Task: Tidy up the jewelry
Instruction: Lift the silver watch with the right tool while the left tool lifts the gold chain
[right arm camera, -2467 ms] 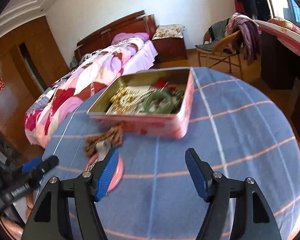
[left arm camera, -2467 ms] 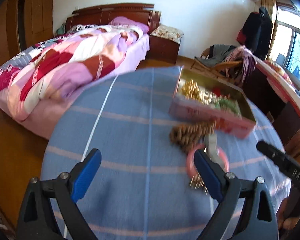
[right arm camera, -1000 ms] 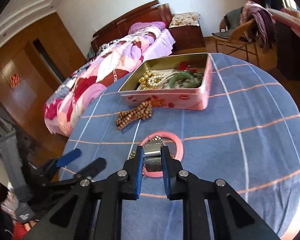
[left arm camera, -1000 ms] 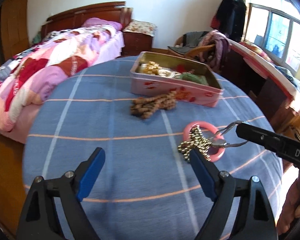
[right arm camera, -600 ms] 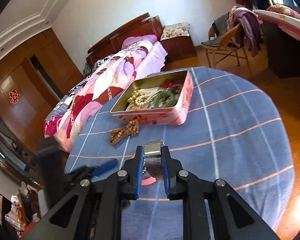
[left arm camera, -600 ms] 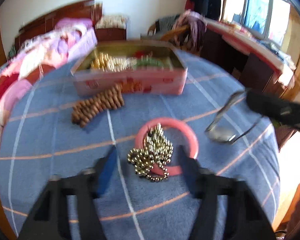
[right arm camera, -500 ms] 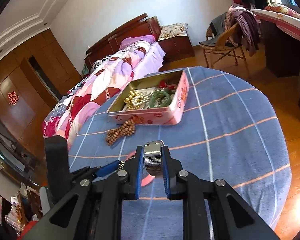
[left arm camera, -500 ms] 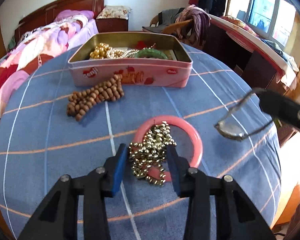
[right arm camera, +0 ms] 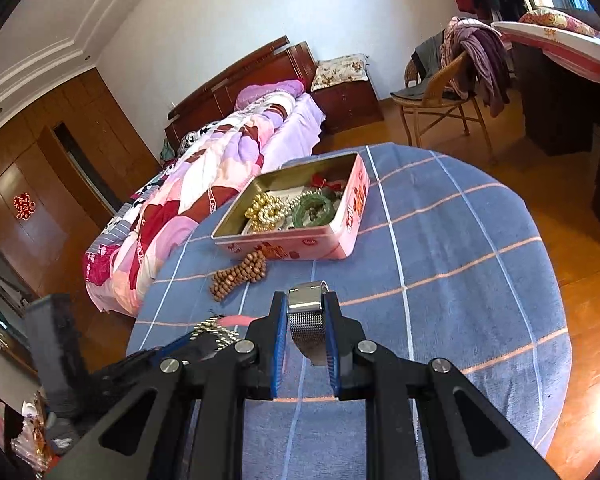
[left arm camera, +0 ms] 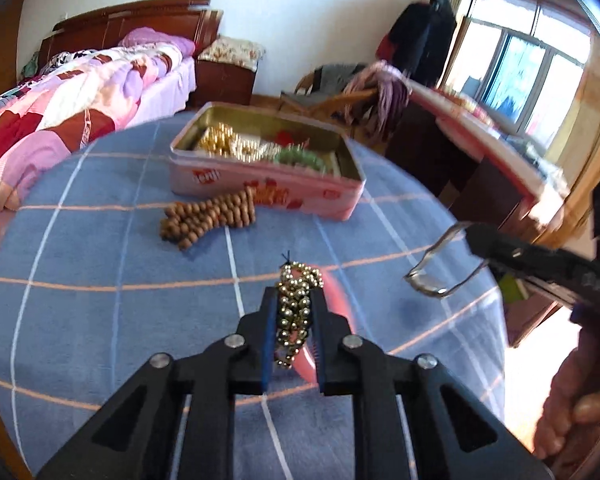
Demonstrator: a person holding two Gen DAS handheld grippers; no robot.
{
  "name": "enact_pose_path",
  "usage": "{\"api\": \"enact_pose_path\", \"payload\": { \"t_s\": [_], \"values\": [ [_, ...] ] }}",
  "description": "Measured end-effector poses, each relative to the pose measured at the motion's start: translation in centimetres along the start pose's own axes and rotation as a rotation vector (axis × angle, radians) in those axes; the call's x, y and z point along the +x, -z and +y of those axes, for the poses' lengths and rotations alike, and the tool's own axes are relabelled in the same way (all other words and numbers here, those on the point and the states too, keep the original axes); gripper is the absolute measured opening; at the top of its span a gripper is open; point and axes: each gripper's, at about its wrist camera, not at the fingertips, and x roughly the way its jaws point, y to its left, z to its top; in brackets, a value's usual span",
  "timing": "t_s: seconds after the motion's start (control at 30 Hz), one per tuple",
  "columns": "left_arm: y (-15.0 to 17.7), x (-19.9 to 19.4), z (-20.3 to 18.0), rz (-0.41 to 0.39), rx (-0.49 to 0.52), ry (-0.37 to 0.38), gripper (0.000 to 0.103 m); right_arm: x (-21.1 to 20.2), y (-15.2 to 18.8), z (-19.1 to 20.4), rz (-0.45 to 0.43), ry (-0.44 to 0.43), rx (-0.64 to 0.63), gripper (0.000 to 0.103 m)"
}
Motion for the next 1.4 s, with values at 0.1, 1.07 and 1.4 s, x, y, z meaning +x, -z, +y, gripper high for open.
{"api": "enact_pose_path", "payload": {
  "t_s": [0.1,1.07,1.4],
  "values": [
    [-0.7,-1.2,0.3,-0.047,-0.007,0.037,0.015,-0.1,-0.1,0.4,-0.004,0.0,-0.009,0.017],
    [0.3,-3.2,4.4,-0.063,-0.004,-0.103,0.006,0.1,-0.1,2.2,0.004,-0.015,-0.042,0.017],
    [1.1,-0.2,2.8,0.023,0.067,-0.164,0.056,0.7,0.3,2.0,0.028,-0.016,-0.031,0.017]
  ]
}}
